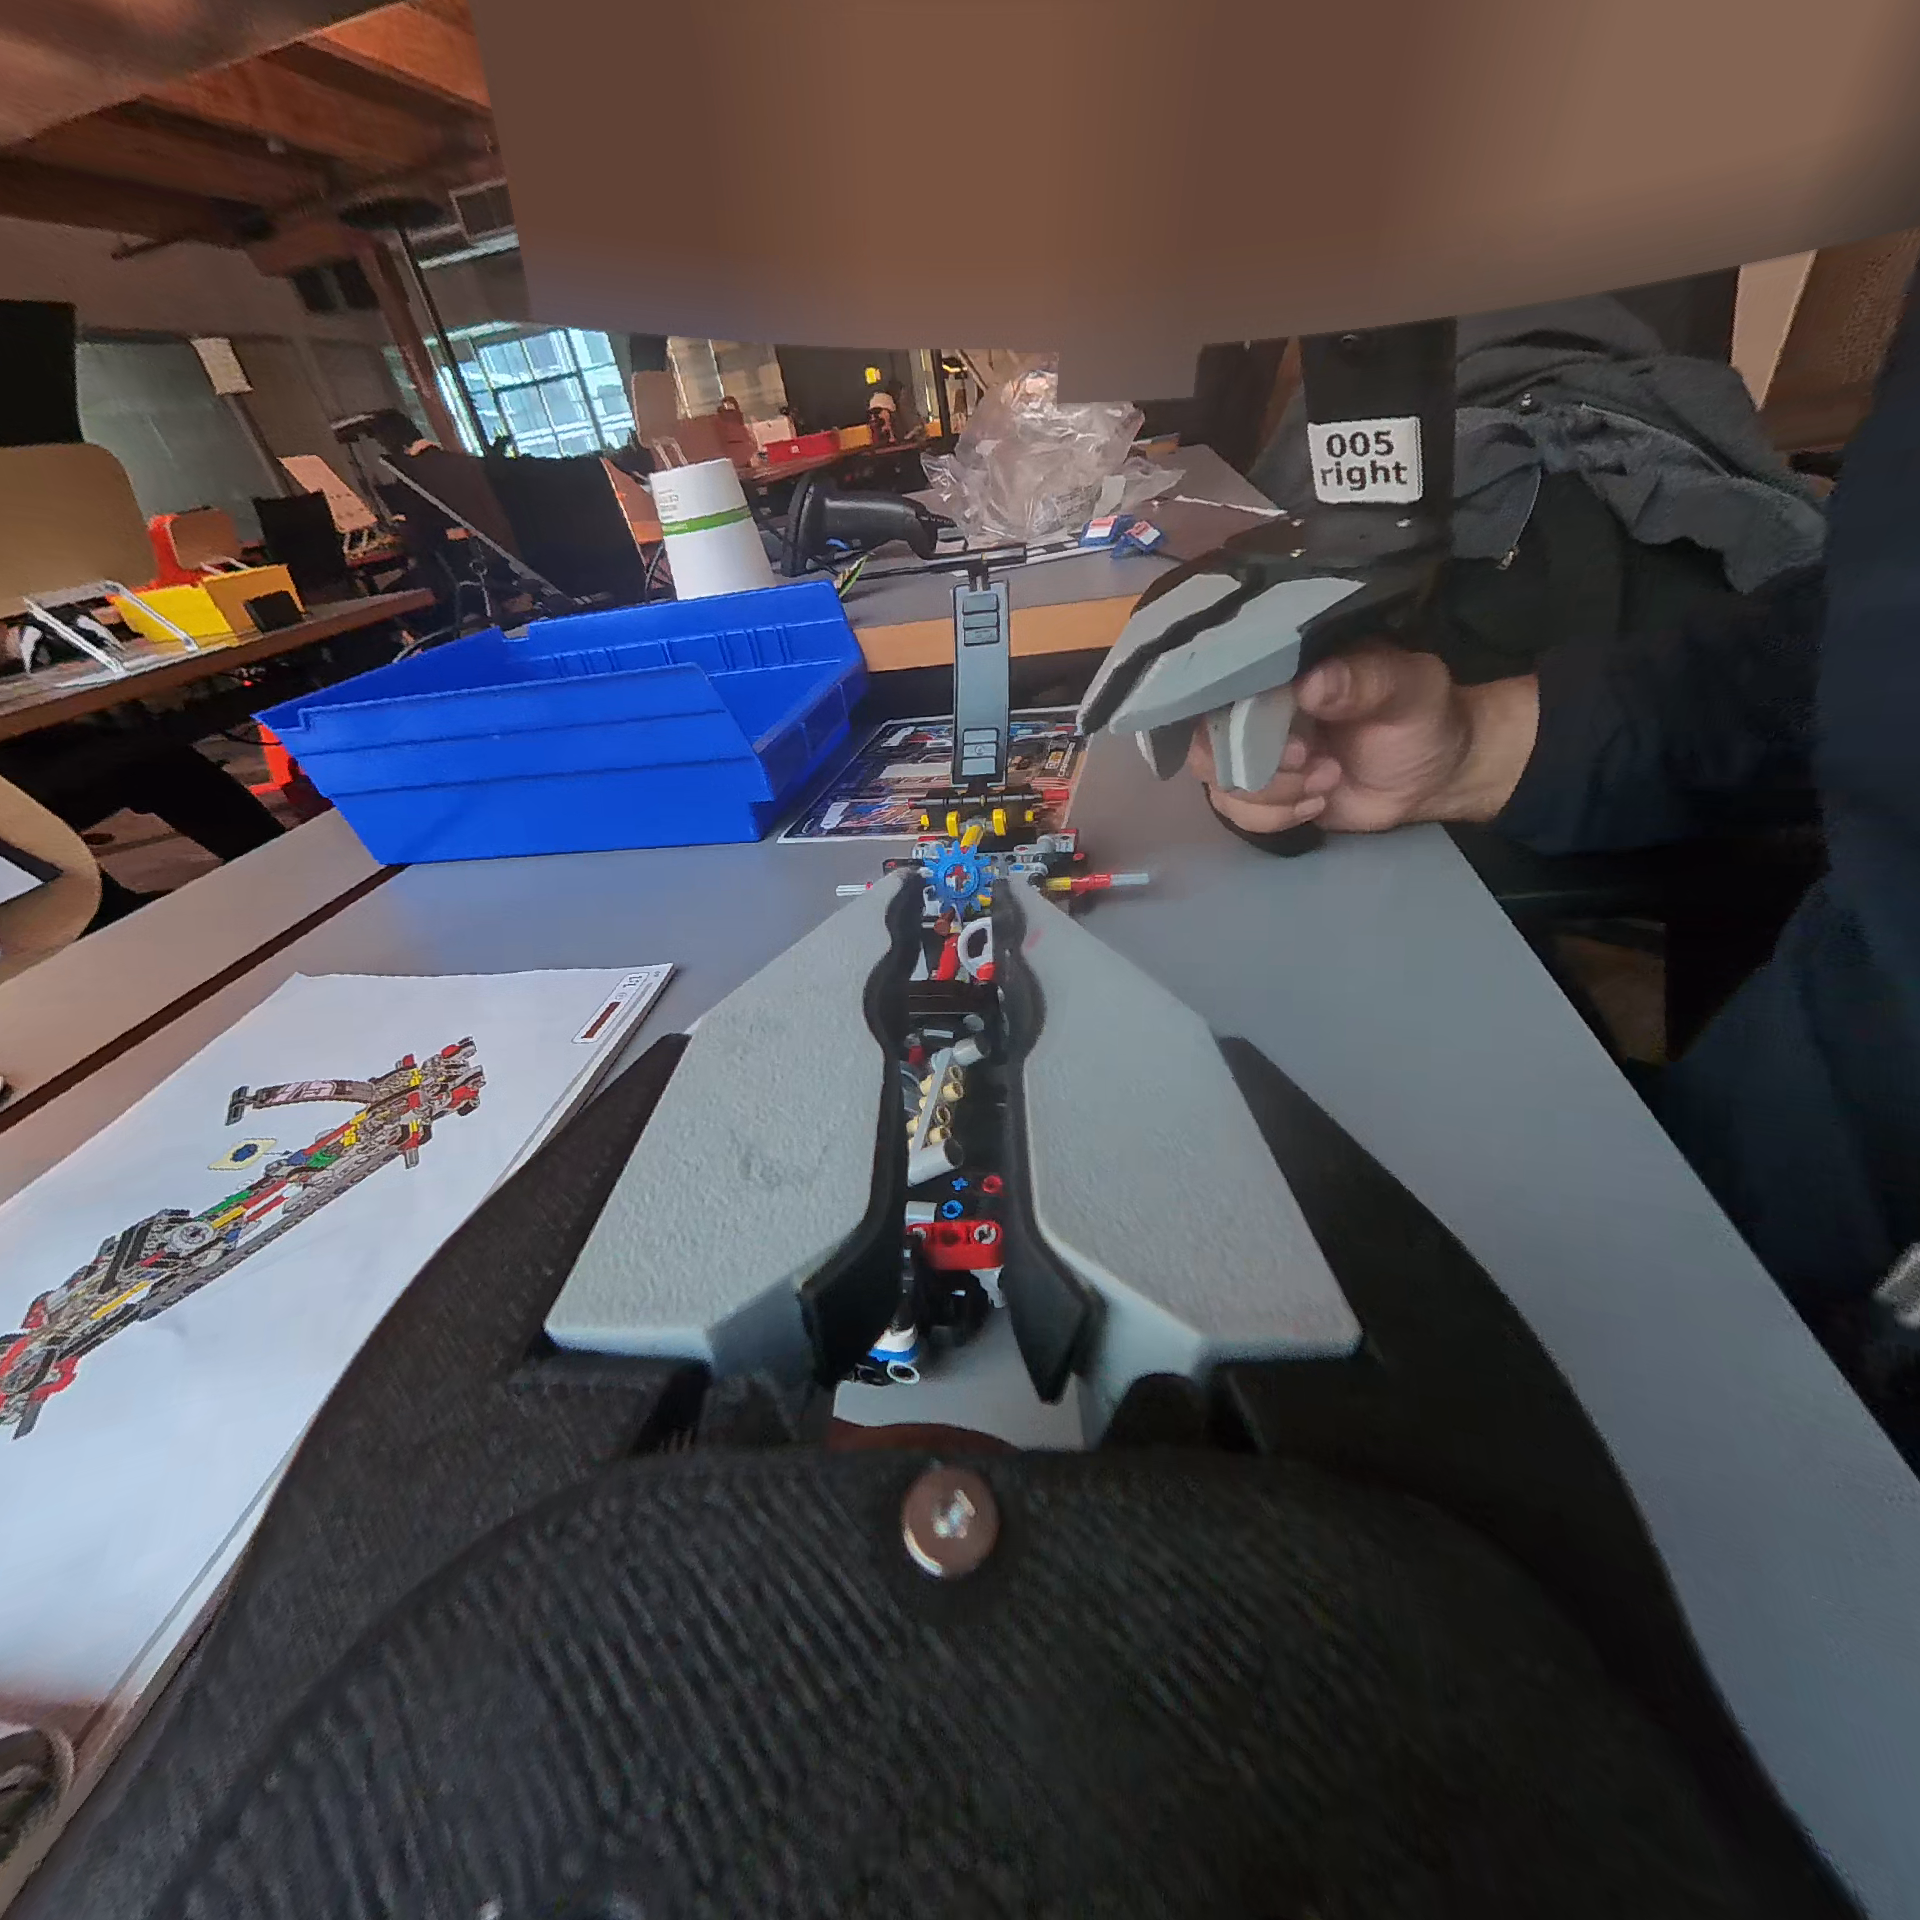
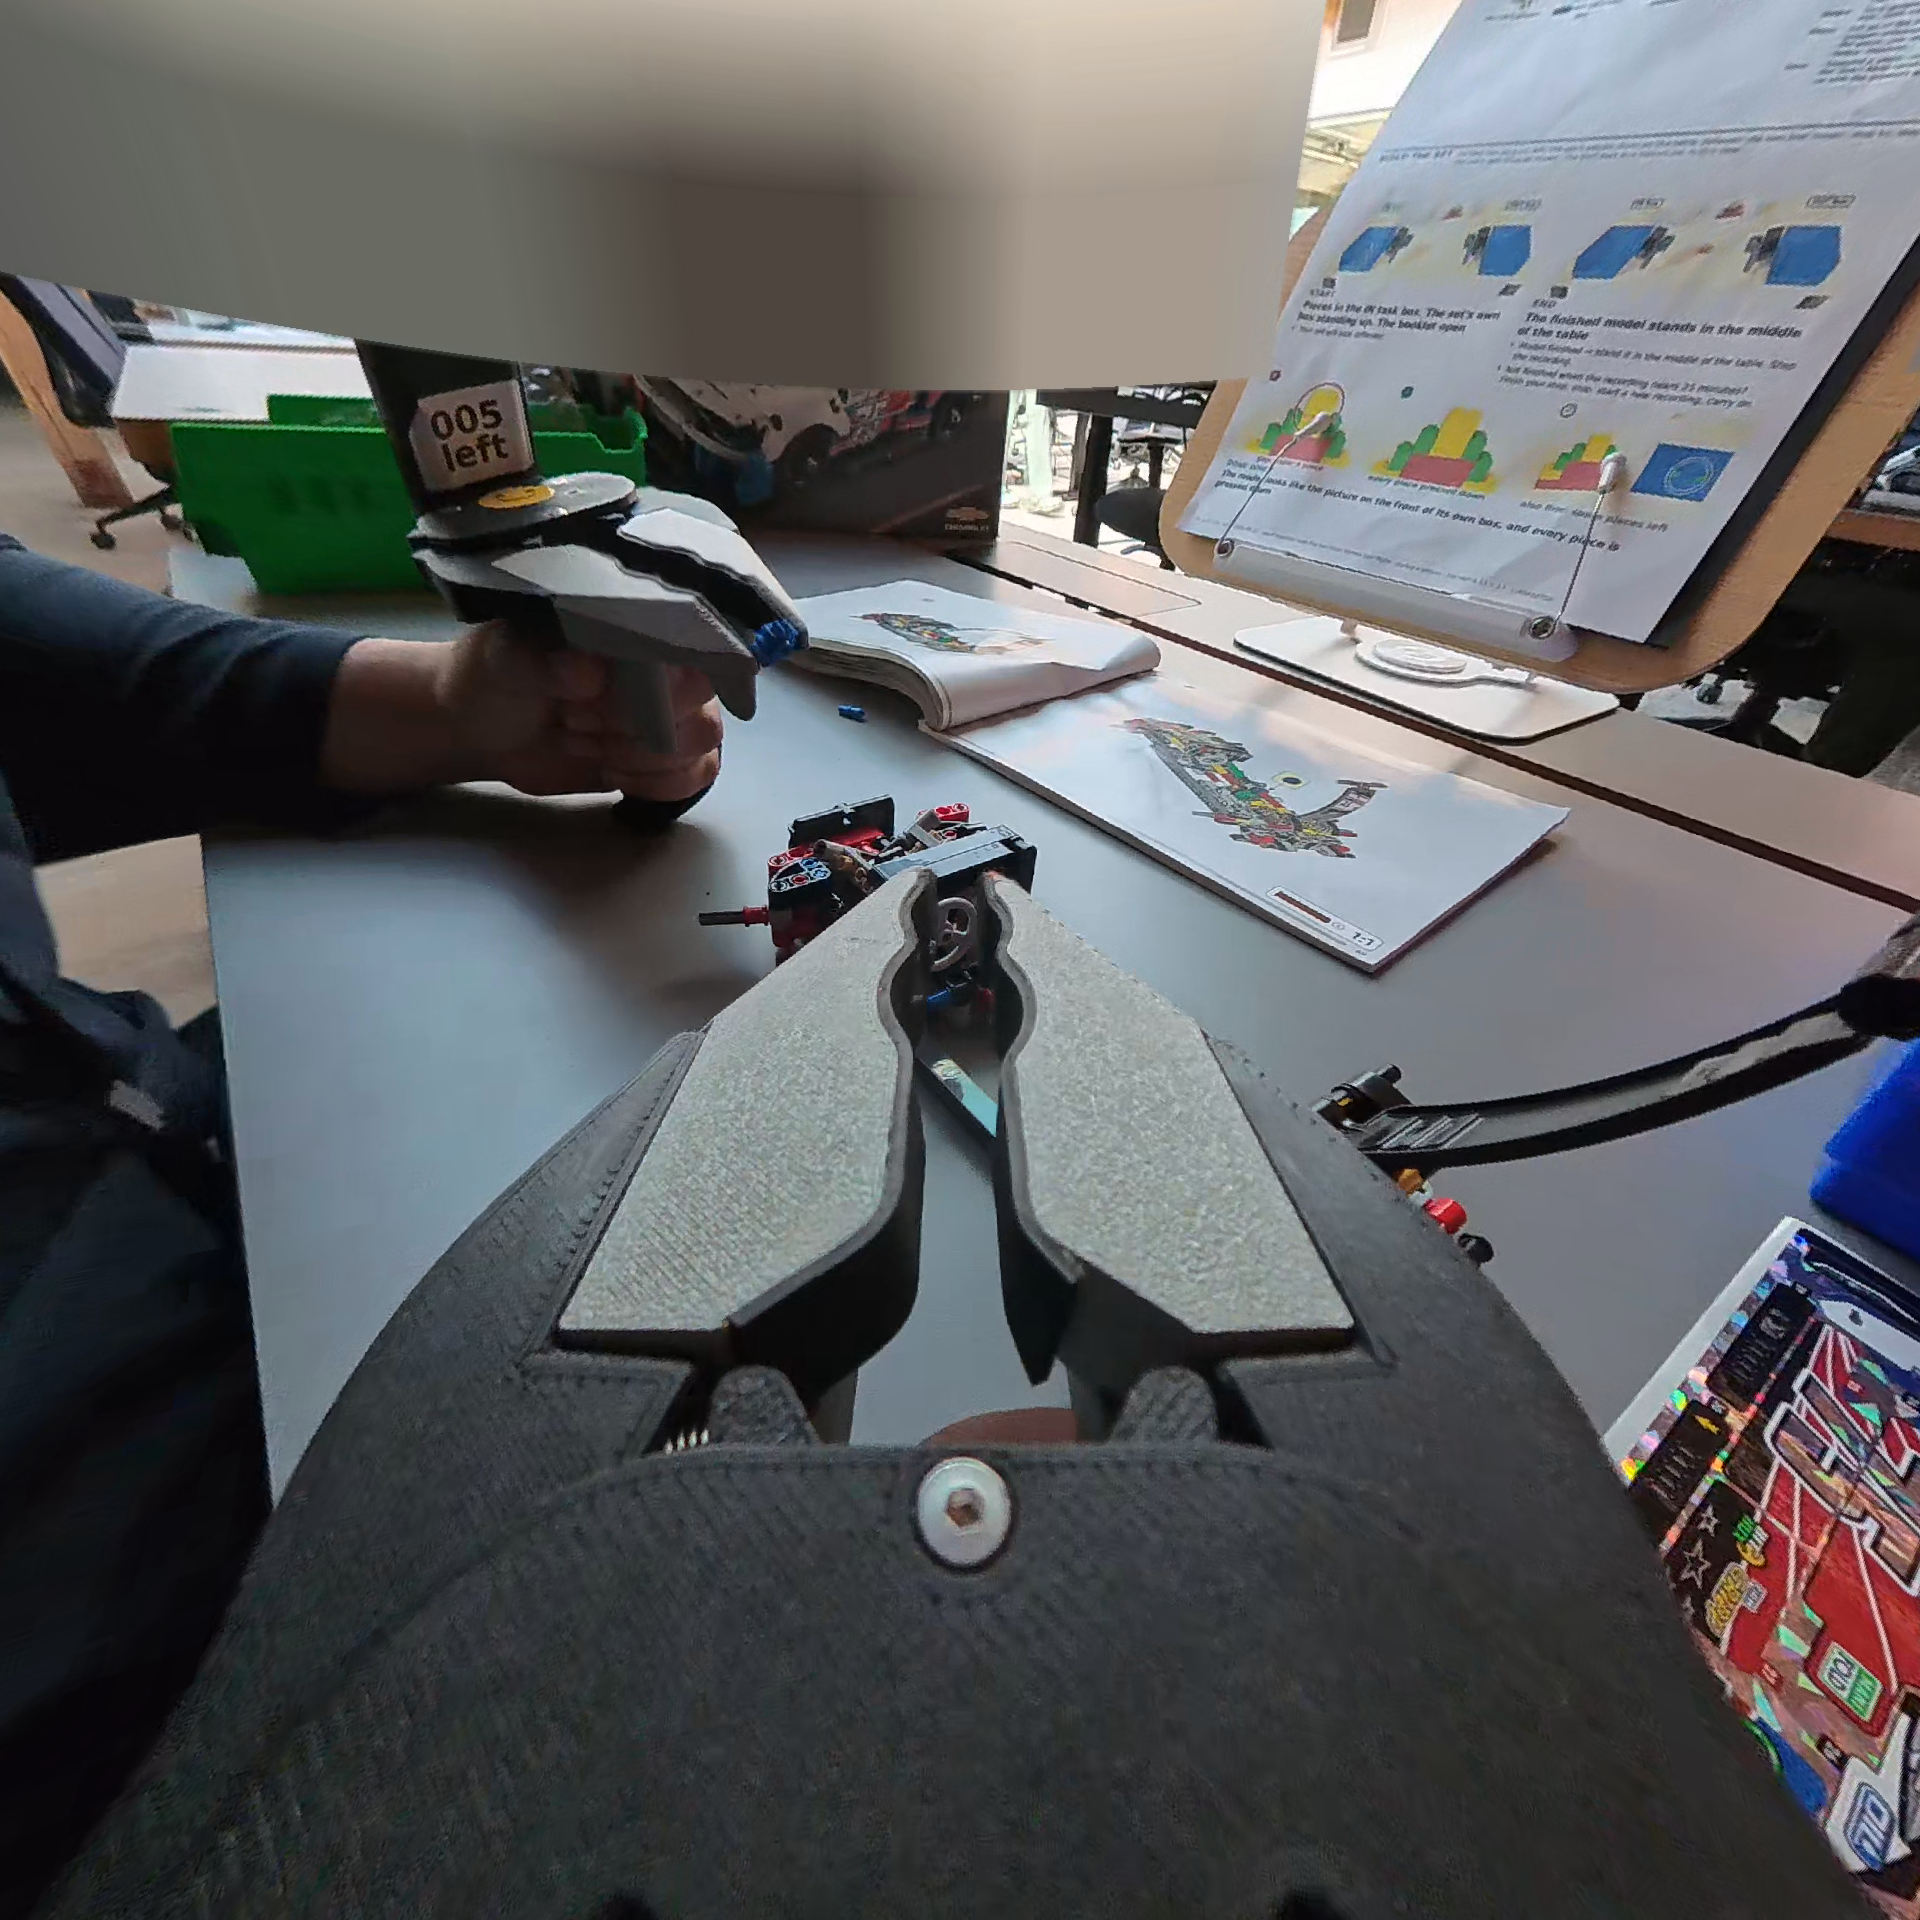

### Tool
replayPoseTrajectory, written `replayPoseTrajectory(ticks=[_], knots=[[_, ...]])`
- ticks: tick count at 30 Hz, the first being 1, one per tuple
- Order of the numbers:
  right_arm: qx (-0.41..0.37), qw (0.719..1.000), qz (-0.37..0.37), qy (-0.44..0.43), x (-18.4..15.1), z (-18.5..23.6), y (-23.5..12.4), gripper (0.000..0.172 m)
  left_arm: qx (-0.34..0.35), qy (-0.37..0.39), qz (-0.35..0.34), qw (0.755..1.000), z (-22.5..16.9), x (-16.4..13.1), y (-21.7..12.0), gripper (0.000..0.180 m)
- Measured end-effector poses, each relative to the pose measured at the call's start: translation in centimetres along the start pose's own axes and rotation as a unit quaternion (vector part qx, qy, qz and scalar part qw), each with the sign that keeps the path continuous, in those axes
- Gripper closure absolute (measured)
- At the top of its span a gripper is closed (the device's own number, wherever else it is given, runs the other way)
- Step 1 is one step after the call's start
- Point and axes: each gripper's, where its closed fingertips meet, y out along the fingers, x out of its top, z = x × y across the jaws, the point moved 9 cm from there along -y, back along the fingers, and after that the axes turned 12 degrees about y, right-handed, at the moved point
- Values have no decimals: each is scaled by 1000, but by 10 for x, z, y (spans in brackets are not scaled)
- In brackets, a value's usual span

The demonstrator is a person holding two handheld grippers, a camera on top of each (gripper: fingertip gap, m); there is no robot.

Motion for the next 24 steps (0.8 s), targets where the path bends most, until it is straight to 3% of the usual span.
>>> replayPoseTrajectory(ticks=[5, 7, 12, 16, 24], knots=[[-8, 1000, -2, -13, 0, 2, -1, 168, -7, 34, 29, 999, -7, 0, 6, 171], [0, 1000, 6, -13, -1, 4, -1, 169, -41, 20, 58, 997, -14, -1, 12, 171], [40, 993, 98, -47, -12, 32, 2, 166, -87, 50, 128, 987, -42, 3, 30, 170], [26, 976, 170, -134, -23, 59, 6, 162, -122, 95, 104, 983, -69, 10, 41, 170], [23, 967, 165, -192, -12, 79, 5, 162, -137, 156, 114, 971, -85, 10, 46, 170]])
